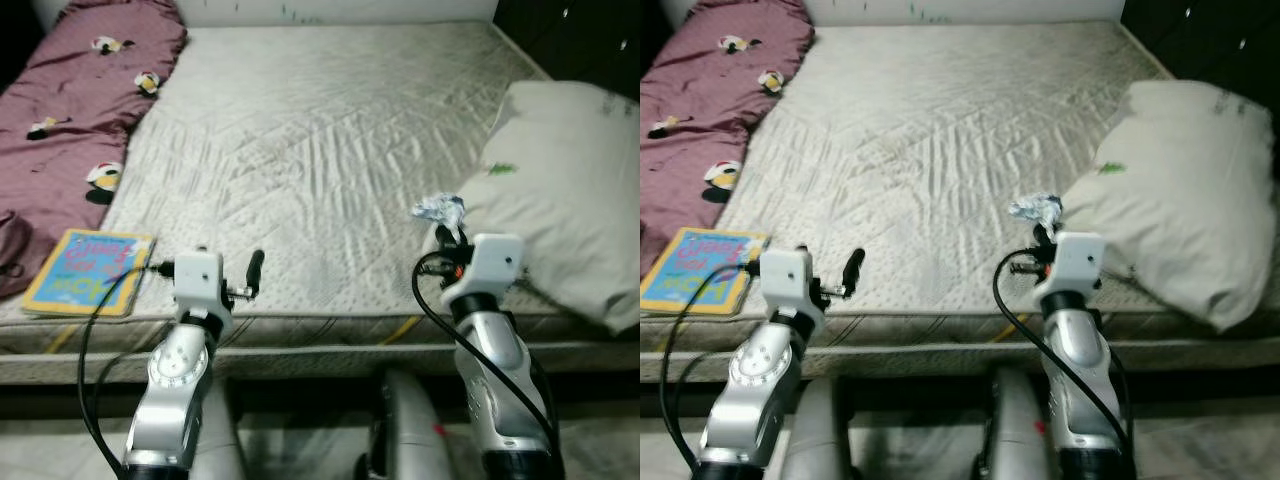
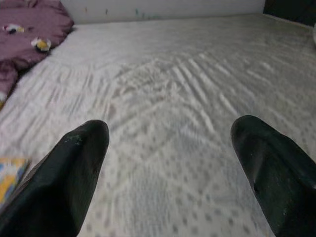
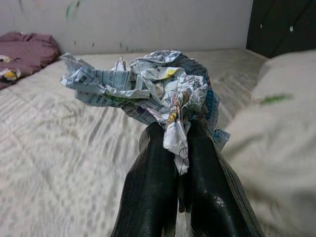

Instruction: Clean up the room

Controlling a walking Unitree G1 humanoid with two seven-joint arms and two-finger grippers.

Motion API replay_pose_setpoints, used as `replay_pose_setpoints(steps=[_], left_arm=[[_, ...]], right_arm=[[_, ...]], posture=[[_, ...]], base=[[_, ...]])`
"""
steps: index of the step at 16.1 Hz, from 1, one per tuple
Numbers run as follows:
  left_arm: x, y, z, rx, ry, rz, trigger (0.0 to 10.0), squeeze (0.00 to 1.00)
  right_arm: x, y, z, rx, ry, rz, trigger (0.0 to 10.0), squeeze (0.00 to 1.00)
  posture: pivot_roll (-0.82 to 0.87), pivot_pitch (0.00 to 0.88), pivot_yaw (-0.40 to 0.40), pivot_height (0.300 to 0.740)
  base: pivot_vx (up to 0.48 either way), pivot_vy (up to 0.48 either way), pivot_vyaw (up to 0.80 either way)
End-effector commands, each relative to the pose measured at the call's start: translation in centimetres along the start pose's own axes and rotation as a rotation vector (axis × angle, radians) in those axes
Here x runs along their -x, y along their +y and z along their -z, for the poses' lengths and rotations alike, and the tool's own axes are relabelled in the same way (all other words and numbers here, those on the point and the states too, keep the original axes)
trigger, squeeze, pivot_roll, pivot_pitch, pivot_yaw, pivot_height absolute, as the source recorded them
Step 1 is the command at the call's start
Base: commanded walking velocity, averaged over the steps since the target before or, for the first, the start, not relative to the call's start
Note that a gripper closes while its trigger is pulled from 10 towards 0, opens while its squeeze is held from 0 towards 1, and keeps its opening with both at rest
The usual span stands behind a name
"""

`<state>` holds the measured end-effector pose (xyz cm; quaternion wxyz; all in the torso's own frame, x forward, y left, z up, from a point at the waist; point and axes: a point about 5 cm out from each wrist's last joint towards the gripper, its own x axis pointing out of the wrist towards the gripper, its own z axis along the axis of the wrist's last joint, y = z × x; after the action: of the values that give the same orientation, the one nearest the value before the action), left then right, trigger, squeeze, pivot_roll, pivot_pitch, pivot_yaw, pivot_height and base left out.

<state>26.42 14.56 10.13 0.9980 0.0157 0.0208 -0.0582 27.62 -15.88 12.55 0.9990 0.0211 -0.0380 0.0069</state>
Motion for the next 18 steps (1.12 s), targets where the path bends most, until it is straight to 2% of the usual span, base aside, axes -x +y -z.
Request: replay_pose_setpoints(steps=[1, 3, 5, 10, 11, 14, 16, 18], left_arm=[[-0.2, 1.0, 0.0, -0.02, 0.013, -0.035, 10.0, 0.0], [0.5, 1.8, 0.4, -0.039, 0.024, -0.055, 10.0, 0.0], [0.8, 2.0, 0.5, -0.039, 0.024, -0.062, 10.0, 0.0], [-0.1, 1.8, -0.1, -0.07, 0.007, -0.07, 10.0, 0.0], [-0.2, 1.7, 0.0, -0.082, 0.027, -0.072, 10.0, 0.0], [-0.2, 1.3, -0.1, -0.072, 0.022, -0.046, 10.0, 0.0], [-0.4, 1.1, -0.2, -0.06, 0.016, -0.033, 10.0, 0.0], [-0.4, 1.1, -0.3, -0.063, 0.019, -0.033, 10.0, 0.0]], right_arm=[[-0.4, 0.0, 0.1, -0.005, 0.015, -0.001, 10.0, 0.0], [-0.2, -0.1, 0.0, 0.002, 0.016, 0.01, 10.0, 0.0], [0.2, -0.4, 0.2, 0.0, 0.024, 0.02, 10.0, 0.0], [0.2, -0.7, 0.7, 0.013, 0.047, 0.052, 10.0, 0.0], [0.1, -0.7, 0.9, 0.045, 0.048, 0.071, 10.0, 0.0], [0.2, -0.6, 1.3, 0.055, 0.075, 0.054, 10.0, 0.0], [0.0, -1.2, 1.3, 0.098, 0.079, 0.101, 10.0, 0.0], [-0.2, -1.4, 1.4, 0.1, 0.084, 0.114, 10.0, 0.0]], posture=[[-0.03, 0.0, -0.028, 0.622], [-0.04, 0.0, -0.018, 0.642], [-0.04, 0.0, -0.01, 0.661], [-0.03, 0.0, -0.004, 0.71], [-0.03, 0.0, -0.001, 0.719], [-0.03, 0.0, -0.001, 0.719], [-0.02, 0.0, -0.005, 0.739], [-0.01, 0.0, -0.006, 0.74]], base=[[0.0, 0.0, 0.0], [0.0, 0.0, 0.0], [0.0, 0.0, 0.0], [0.0, 0.0, 0.0], [0.0, 0.0, 0.0], [0.0, 0.0, 0.0], [0.0, 0.0, 0.0], [0.0, 0.0, 0.0]])
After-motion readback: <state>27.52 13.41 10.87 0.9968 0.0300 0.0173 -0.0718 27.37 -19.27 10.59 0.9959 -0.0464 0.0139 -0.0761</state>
